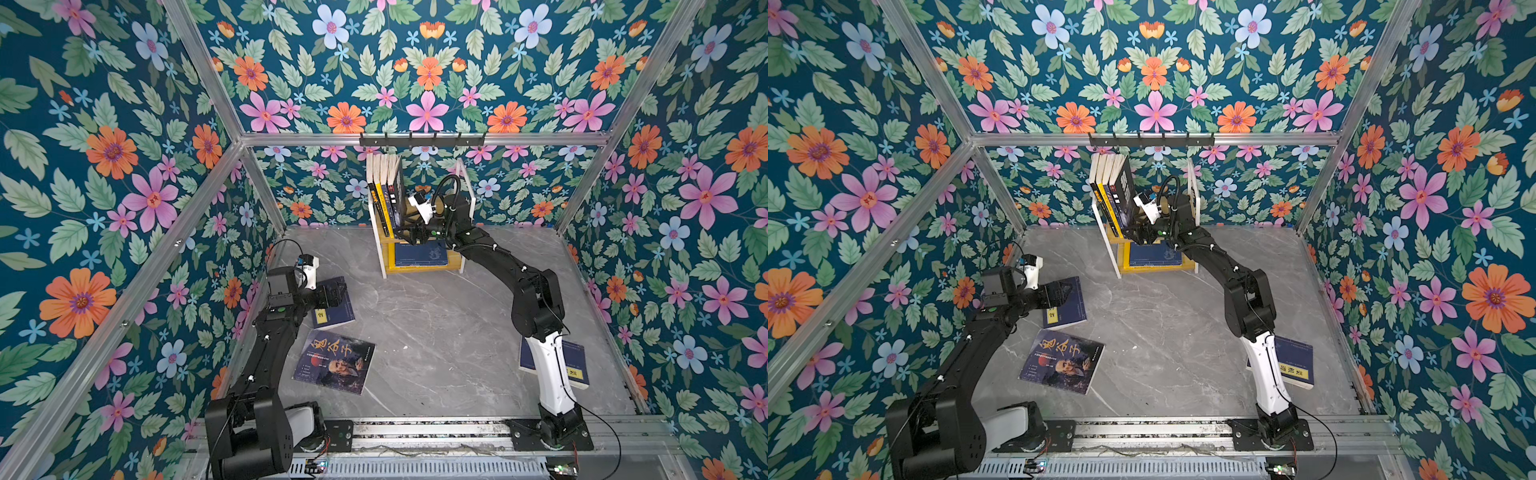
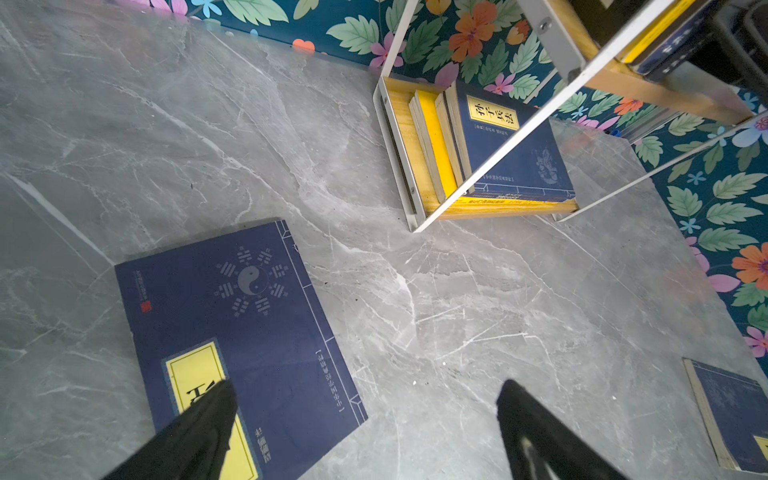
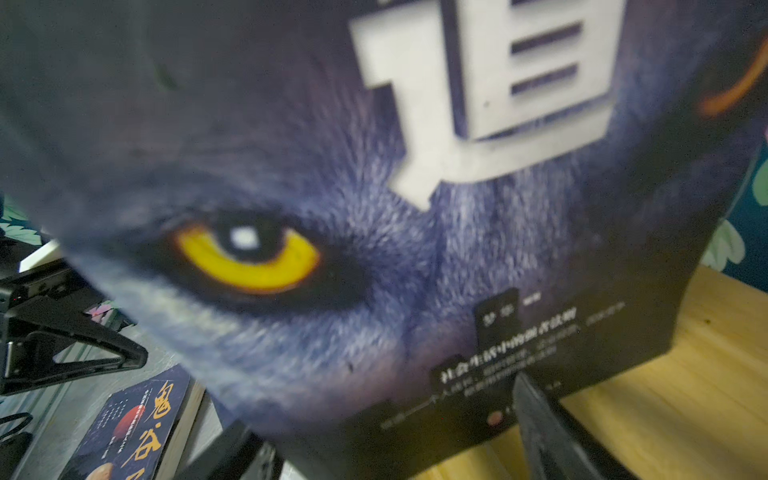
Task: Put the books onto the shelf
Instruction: 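Press the wolf book into place on the shelf with the right gripper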
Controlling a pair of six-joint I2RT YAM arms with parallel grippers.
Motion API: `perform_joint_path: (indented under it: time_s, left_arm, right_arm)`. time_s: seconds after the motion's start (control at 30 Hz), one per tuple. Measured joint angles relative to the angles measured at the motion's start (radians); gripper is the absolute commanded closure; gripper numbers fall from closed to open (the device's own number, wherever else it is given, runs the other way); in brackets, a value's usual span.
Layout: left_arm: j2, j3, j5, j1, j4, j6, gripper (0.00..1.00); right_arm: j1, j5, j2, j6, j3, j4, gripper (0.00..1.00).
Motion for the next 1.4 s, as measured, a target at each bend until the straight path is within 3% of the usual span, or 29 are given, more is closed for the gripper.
perform_joint_path:
  time_s: [0.63,0.87,1.1,1.4]
  left_arm:
    - [0.000,-0.001,0.000,0.000,0.000,0.000,0.00]
    - [0.000,-0.002,-0.001,0.000,0.000,-0.001,0.00]
    - [0.000,0.003,-0.008,0.000,0.000,-0.024,0.00]
    - [0.003,0.012,-0.011,0.003,0.000,-0.064,0.00]
  right_arm:
    - [-0.001,-0.002,0.011,-0.017,0.026,-0.023,0.27]
    - [-0.001,0.004,0.006,-0.017,0.012,-0.019,0.20]
    - [0.000,0.014,-0.135,-0.013,-0.163,0.029,0.13]
    - [0.000,0.048,-0.328,-0.015,-0.393,0.098,0.12]
